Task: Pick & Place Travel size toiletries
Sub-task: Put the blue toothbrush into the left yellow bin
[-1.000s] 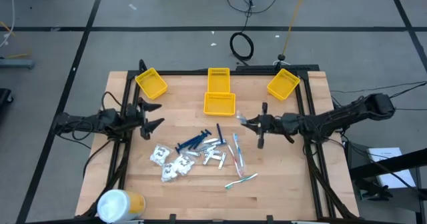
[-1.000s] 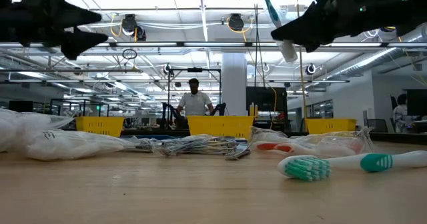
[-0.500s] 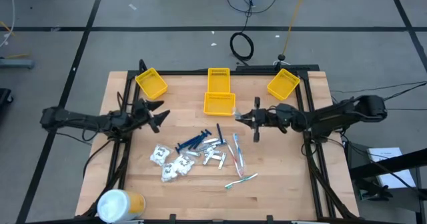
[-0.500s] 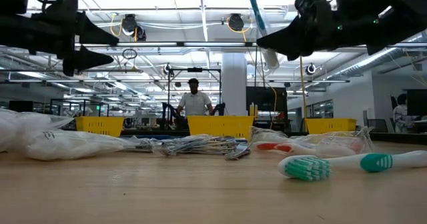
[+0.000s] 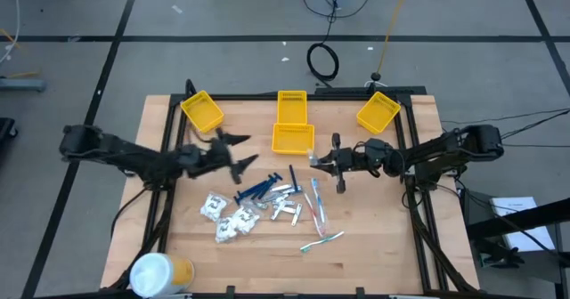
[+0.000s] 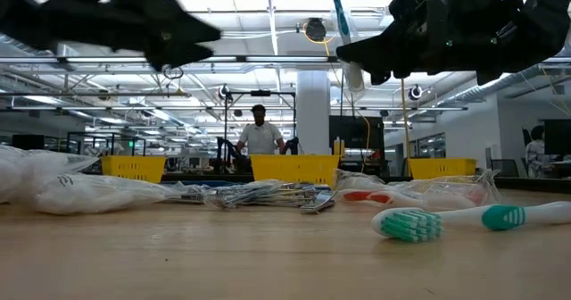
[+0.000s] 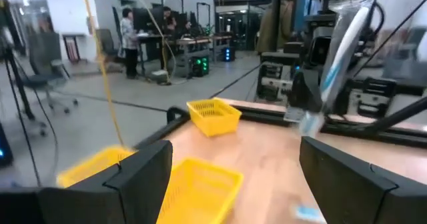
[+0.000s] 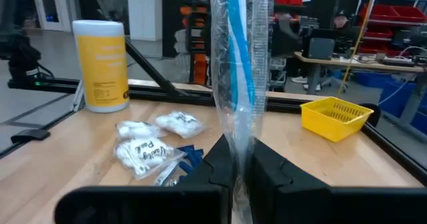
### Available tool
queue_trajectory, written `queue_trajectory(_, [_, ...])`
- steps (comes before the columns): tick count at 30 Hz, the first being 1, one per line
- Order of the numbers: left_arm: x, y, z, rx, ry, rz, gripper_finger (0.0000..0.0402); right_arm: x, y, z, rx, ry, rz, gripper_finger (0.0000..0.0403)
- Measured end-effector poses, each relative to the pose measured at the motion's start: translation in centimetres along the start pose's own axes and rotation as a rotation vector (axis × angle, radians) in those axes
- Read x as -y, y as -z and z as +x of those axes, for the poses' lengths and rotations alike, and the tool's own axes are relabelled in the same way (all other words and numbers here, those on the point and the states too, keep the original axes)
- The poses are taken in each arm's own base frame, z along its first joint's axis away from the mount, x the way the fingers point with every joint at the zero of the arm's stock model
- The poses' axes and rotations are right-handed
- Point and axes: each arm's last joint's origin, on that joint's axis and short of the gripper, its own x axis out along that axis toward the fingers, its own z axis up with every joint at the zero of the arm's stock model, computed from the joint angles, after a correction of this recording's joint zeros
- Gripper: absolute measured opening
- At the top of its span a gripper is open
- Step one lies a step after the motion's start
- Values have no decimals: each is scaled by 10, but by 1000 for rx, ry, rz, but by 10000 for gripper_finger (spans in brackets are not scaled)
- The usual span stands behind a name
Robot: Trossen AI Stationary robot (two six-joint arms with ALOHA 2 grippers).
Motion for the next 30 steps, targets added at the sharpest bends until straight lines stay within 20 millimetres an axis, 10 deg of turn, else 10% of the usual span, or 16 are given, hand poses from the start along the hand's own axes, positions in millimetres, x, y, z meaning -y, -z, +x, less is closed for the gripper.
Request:
queue_trajectory(13, [57,-24,132,52,239,80,324,0,1,0,-15,7,3,9])
queue_trajectory(30, [57,-9,153,-73,270,4,268,0,-1,0,6,10,0,9])
